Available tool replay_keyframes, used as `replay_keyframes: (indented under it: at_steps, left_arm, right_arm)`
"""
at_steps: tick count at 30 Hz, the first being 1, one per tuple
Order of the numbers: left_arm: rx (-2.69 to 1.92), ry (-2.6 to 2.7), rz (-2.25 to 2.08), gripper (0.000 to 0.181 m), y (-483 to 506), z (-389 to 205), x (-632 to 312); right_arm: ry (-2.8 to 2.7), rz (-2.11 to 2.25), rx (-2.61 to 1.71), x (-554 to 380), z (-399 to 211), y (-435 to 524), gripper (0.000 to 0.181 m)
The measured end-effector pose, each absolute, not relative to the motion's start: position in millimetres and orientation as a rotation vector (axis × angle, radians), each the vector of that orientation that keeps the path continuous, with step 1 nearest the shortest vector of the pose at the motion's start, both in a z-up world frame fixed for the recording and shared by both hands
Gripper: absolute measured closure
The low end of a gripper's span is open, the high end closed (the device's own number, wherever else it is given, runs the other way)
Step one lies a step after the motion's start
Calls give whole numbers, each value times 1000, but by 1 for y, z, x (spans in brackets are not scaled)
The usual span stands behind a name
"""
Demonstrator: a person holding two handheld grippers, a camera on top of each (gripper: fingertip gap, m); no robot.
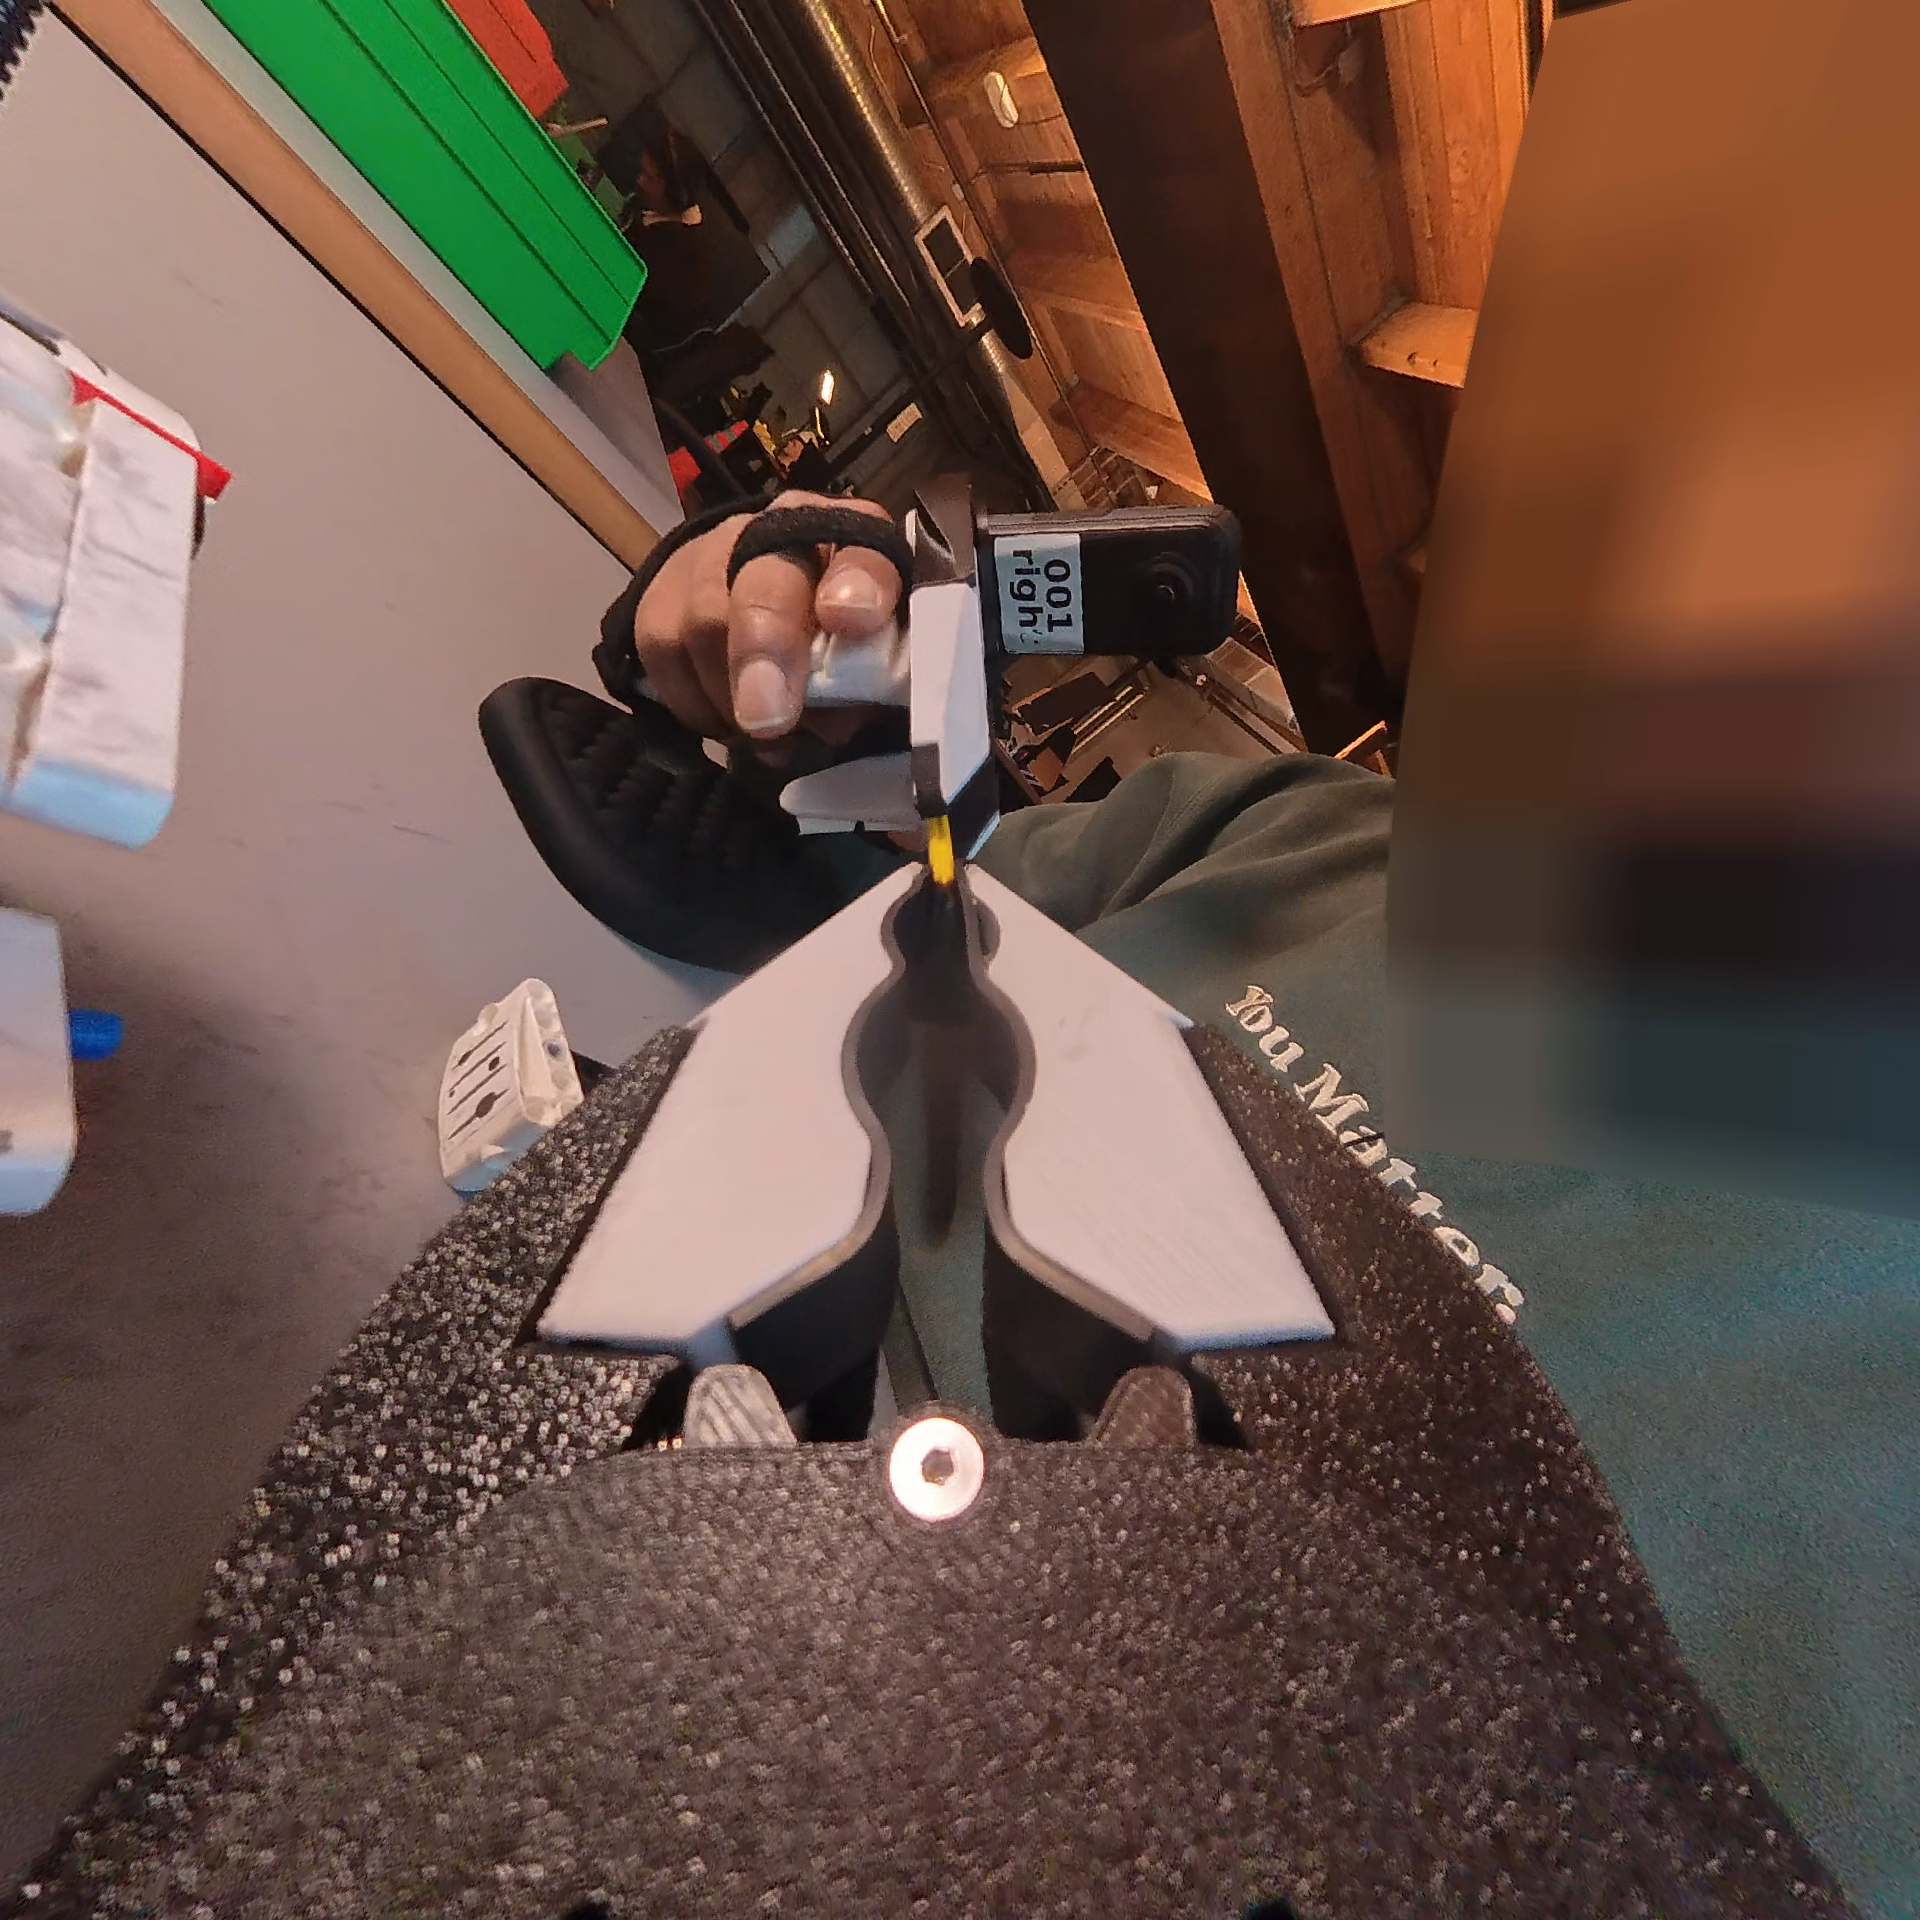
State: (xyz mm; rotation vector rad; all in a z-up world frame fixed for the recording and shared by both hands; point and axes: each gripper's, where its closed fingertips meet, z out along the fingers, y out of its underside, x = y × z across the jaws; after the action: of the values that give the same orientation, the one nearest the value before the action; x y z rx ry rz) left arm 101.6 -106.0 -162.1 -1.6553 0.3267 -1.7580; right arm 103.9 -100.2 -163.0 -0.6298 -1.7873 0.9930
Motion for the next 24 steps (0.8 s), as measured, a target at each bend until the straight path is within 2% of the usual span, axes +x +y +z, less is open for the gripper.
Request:
replay_keyframes:
  at_steps: [10,17,24]
  left_arm:
    - [-1707,334,-1699,177,-103,-169,104]
    - [-2028,598,-1092,154,-93,-217,102]
    - [-2196,860,-525,148,-86,-268,96]
  right_arm:
    - [-1842,990,-687,103,-170,-97,178]
    - [-2224,784,-811,109,-219,-80,178]
    - [-2546,567,-738,104,-239,-76,178]
